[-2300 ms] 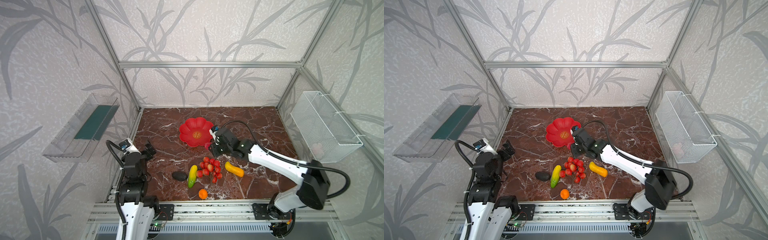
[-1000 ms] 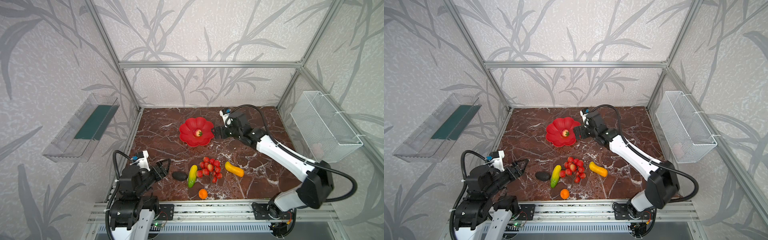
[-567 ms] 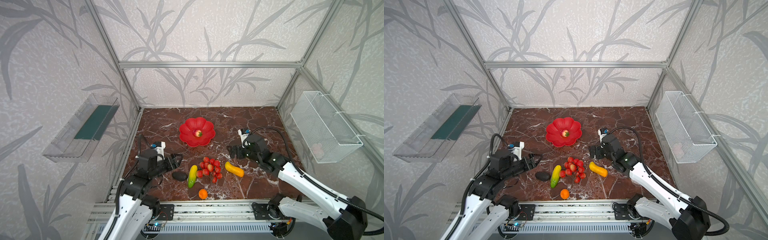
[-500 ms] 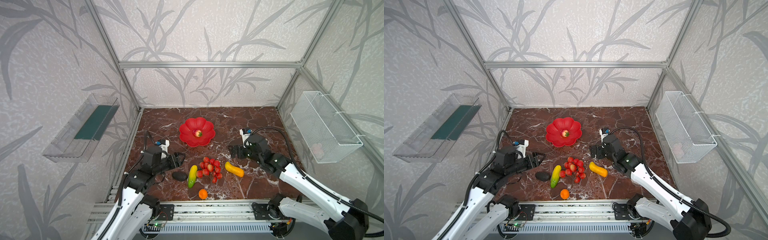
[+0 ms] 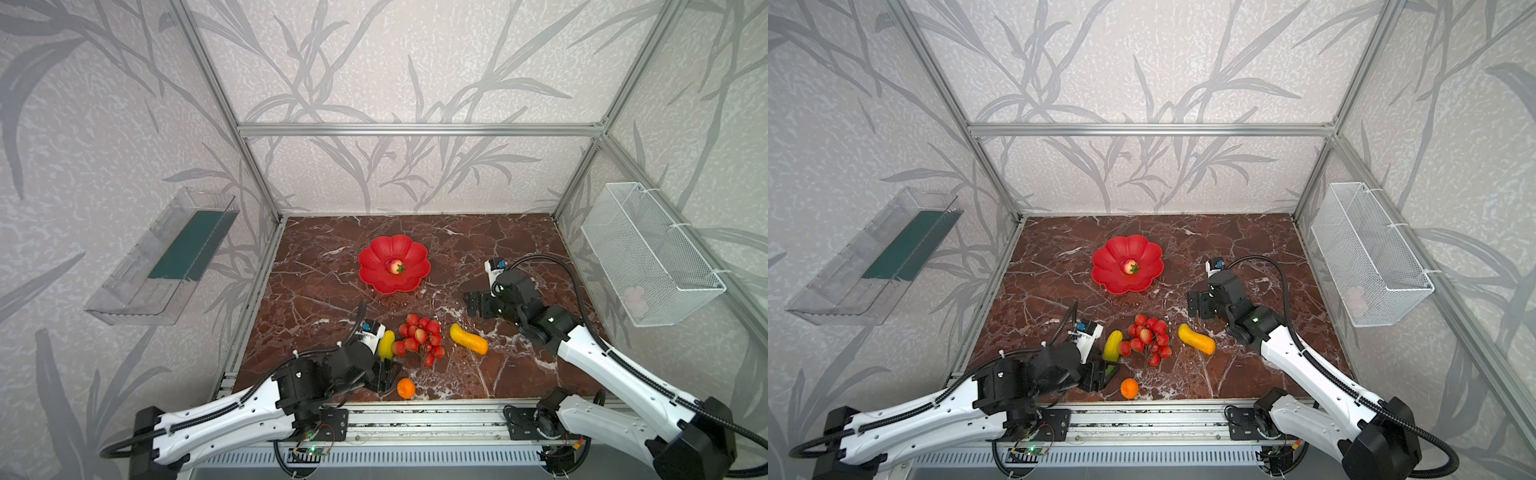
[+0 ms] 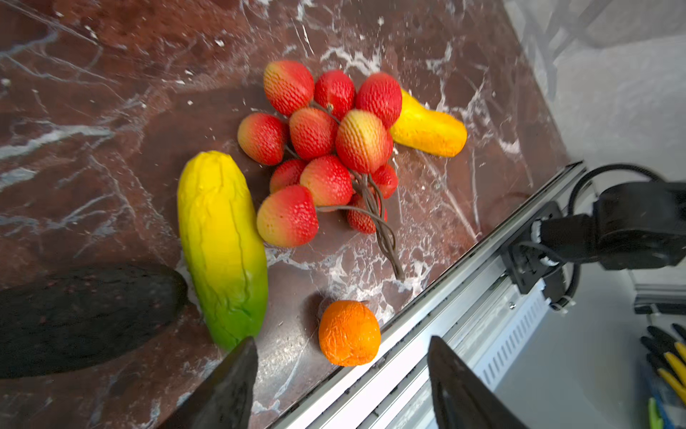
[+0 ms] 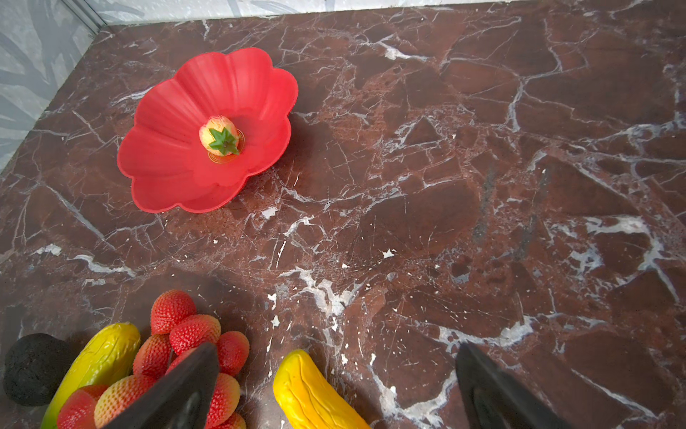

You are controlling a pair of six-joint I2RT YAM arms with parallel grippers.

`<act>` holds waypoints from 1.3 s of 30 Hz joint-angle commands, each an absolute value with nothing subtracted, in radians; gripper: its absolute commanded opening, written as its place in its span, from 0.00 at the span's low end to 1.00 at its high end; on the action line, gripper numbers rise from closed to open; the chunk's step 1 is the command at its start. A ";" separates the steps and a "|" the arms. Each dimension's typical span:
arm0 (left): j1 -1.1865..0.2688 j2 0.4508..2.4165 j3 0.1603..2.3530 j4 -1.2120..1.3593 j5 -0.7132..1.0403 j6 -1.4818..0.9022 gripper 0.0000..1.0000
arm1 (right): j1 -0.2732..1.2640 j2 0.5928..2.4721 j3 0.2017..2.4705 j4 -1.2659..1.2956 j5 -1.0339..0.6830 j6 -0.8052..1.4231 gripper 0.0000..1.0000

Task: Place and organize the fake fruits in the fruit bowl
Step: 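Grasp the orange with the left gripper while the right gripper withdraws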

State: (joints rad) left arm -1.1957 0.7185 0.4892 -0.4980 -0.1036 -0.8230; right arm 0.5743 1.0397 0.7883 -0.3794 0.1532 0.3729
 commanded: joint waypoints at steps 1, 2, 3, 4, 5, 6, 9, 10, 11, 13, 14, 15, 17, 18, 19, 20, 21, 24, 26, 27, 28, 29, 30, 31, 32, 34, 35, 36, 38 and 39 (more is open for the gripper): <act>-1.275 0.846 0.502 -0.406 -0.227 -0.889 0.73 | 0.567 1.046 0.770 -0.377 0.142 0.357 0.99; -1.296 0.892 0.502 -0.372 -0.223 -0.903 0.73 | 0.565 1.045 0.767 -0.376 0.138 0.357 0.99; -1.312 0.925 0.500 -0.346 -0.219 -0.915 0.74 | 0.565 1.043 0.762 -0.372 0.135 0.361 0.99; -1.331 0.963 0.499 -0.320 -0.218 -0.929 0.74 | 0.563 1.040 0.756 -0.368 0.132 0.364 0.99; -1.348 1.002 0.496 -0.297 -0.216 -0.943 0.74 | 0.564 1.036 0.748 -0.363 0.129 0.370 0.99; -1.358 1.029 0.495 -0.284 -0.215 -0.951 0.74 | 0.562 1.032 0.744 -0.361 0.125 0.373 0.99; -1.376 1.111 0.497 -0.263 -0.215 -0.976 0.77 | 0.560 1.020 0.730 -0.348 0.114 0.380 0.99; -1.376 1.126 0.493 -0.255 -0.213 -0.983 0.77 | 0.559 1.019 0.731 -0.348 0.109 0.381 0.99; -1.375 1.142 0.487 -0.237 -0.212 -0.986 0.78 | 0.559 1.020 0.730 -0.348 0.105 0.380 0.99; -1.374 1.170 0.475 -0.208 -0.208 -0.999 0.78 | 0.558 1.019 0.735 -0.356 0.100 0.376 0.99; -1.374 1.182 0.467 -0.184 -0.203 -1.006 0.78 | 0.558 1.017 0.736 -0.359 0.100 0.376 0.99; -1.374 1.195 0.461 -0.166 -0.197 -1.010 0.78 | 0.558 1.013 0.736 -0.363 0.099 0.375 0.99; -1.375 1.221 0.456 -0.140 -0.181 -1.018 0.77 | 0.557 1.004 0.729 -0.364 0.103 0.373 0.99; -1.374 1.232 0.454 -0.133 -0.174 -1.020 0.74 | 0.557 0.999 0.725 -0.363 0.104 0.374 0.99; -1.374 1.241 0.454 -0.129 -0.169 -1.023 0.70 | 0.557 0.996 0.724 -0.362 0.104 0.376 0.99; -1.374 1.246 0.453 -0.126 -0.160 -1.026 0.64 | 0.557 0.992 0.721 -0.363 0.104 0.378 0.99; -1.374 1.246 0.450 -0.122 -0.157 -1.029 0.59 | 0.556 0.991 0.720 -0.364 0.103 0.379 0.99; -1.374 1.217 0.419 -0.092 -0.144 -1.041 0.49 | 0.556 0.986 0.717 -0.365 0.105 0.378 0.99; -1.374 1.164 0.410 -0.119 -0.155 -1.043 0.44 | 0.554 0.985 0.717 -0.365 0.109 0.375 0.99; -1.374 1.120 0.413 -0.154 -0.168 -1.041 0.42 | 0.555 0.986 0.718 -0.367 0.108 0.373 0.99; -1.374 1.067 0.421 -0.203 -0.189 -1.035 0.41 | 0.555 0.986 0.718 -0.368 0.107 0.371 0.99; -1.374 1.017 0.431 -0.251 -0.217 -1.029 0.41 | 0.552 0.986 0.719 -0.366 0.105 0.369 0.99; -1.374 0.948 0.445 -0.310 -0.255 -1.018 0.41 | 0.552 0.989 0.719 -0.364 0.105 0.367 0.99; -1.372 0.873 0.463 -0.370 -0.285 -1.000 0.41 | 0.553 0.992 0.721 -0.365 0.103 0.365 0.99; -1.367 0.815 0.484 -0.429 -0.310 -0.987 0.40 | 0.553 0.996 0.723 -0.364 0.102 0.362 0.99; -1.344 0.705 0.545 -0.563 -0.342 -0.954 0.40 | 0.550 1.005 0.725 -0.364 0.098 0.354 0.99; -1.328 0.665 0.583 -0.635 -0.359 -0.937 0.40 | 0.549 1.011 0.725 -0.362 0.093 0.349 0.99; -1.307 0.635 0.623 -0.692 -0.377 -0.917 0.40 | 0.548 1.019 0.726 -0.357 0.084 0.342 0.99; -1.249 0.608 0.690 -0.757 -0.397 -0.858 0.40 | 0.547 1.038 0.733 -0.357 0.062 0.324 0.99; -1.195 0.608 0.720 -0.762 -0.389 -0.814 0.40 | 0.547 1.054 0.740 -0.361 0.048 0.313 0.99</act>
State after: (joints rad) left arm -1.2728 0.6205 0.6506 -0.5713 -0.3088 -0.9234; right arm 0.5518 1.0267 0.7280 -0.3645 0.0856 0.3496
